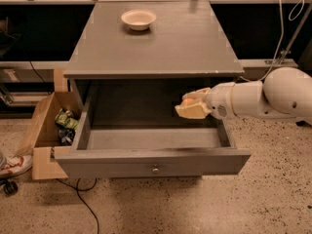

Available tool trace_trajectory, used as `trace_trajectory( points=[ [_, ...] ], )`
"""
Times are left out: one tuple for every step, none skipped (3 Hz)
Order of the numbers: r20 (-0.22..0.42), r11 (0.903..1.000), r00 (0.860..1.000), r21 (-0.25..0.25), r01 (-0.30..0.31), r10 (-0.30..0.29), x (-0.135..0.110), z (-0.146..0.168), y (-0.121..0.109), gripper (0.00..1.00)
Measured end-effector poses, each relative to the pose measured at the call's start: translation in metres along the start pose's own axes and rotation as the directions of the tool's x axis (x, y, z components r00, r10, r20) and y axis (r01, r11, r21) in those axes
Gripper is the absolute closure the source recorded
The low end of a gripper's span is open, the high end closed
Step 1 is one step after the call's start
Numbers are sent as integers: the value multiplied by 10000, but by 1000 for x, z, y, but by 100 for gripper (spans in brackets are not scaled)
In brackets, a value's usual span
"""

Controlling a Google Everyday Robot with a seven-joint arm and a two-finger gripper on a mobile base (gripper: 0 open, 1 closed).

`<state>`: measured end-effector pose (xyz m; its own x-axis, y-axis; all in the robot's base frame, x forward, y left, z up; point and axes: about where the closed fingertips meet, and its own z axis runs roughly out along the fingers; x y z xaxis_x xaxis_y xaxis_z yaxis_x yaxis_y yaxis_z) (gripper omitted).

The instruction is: Place orange into top drawer

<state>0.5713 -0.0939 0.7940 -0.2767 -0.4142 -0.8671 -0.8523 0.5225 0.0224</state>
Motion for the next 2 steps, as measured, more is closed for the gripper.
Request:
trace_trajectory(
  points=[
    [22,9997,9999,205,-129,129,6,21,-11,100],
    [7,9991,9998,374,-191,191,11,55,-29,100]
  ],
)
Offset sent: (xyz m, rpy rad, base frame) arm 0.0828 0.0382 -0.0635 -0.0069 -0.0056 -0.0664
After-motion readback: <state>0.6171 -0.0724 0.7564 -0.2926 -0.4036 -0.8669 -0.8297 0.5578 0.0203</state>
